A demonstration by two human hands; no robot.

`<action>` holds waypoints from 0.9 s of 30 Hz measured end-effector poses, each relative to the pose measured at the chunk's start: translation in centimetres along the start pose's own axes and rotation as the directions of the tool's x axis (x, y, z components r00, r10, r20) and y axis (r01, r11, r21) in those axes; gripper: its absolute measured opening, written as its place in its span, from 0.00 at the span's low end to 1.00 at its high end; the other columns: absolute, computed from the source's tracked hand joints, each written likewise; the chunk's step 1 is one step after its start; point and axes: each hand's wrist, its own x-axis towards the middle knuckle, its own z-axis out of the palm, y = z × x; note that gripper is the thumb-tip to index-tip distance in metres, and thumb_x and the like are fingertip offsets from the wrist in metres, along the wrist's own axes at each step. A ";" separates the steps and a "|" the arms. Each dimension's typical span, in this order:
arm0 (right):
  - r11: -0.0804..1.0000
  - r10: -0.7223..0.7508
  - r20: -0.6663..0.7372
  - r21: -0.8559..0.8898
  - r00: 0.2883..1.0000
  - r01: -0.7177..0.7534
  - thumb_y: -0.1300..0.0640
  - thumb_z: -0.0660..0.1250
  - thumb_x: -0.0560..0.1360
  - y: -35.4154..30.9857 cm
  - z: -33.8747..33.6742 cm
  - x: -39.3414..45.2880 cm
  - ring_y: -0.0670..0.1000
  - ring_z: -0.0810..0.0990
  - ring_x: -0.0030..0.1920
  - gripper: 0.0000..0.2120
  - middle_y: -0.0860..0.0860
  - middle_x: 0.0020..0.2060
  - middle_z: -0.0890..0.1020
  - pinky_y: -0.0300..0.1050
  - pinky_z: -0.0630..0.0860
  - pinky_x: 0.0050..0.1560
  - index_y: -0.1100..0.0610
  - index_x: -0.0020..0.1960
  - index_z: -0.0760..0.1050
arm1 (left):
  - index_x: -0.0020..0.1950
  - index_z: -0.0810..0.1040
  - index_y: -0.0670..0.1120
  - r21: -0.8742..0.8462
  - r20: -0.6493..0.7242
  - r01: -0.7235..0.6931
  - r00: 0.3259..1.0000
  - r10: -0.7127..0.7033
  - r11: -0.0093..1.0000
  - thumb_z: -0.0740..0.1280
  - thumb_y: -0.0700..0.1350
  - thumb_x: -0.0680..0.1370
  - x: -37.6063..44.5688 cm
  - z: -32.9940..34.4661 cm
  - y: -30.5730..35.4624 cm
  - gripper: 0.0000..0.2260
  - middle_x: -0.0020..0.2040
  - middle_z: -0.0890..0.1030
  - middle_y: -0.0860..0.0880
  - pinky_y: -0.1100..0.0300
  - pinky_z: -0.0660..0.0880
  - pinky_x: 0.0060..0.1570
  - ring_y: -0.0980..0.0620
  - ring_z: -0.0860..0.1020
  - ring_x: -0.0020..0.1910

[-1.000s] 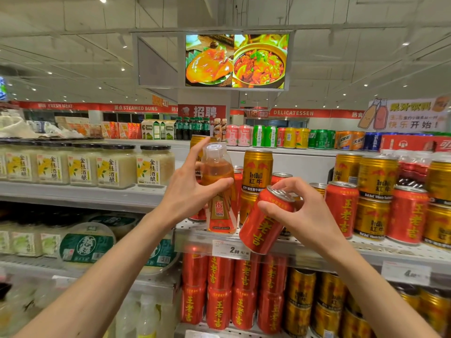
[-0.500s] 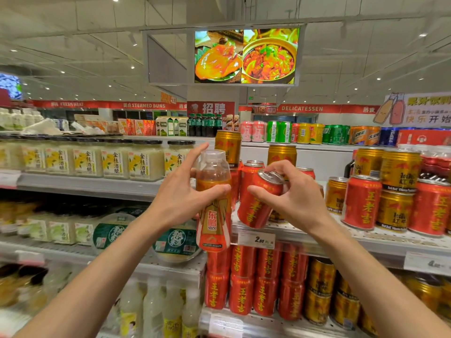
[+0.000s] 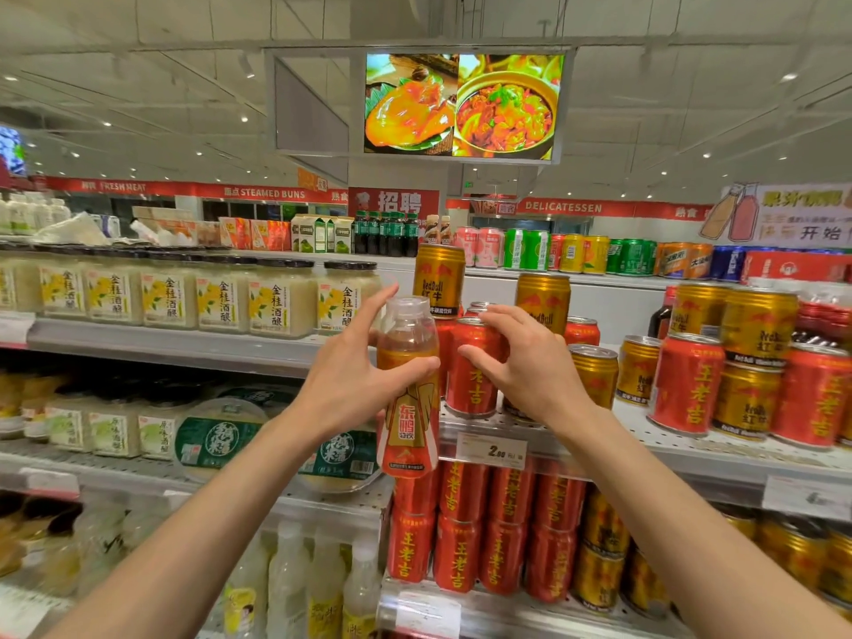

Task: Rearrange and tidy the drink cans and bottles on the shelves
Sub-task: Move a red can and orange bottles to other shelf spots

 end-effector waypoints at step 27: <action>0.994 -0.005 -0.068 0.106 0.998 0.012 0.53 0.69 0.79 0.3 0.6 -3.0 0.45 0.82 0.37 0.25 0.48 0.71 0.75 0.49 0.84 0.46 0.52 0.74 0.69 | 0.74 0.61 0.67 -0.128 0.035 0.100 0.995 -0.097 0.987 0.76 0.56 0.74 -0.5 -0.2 0.0 0.34 0.63 0.79 0.50 0.53 0.84 0.32 0.48 0.87 0.32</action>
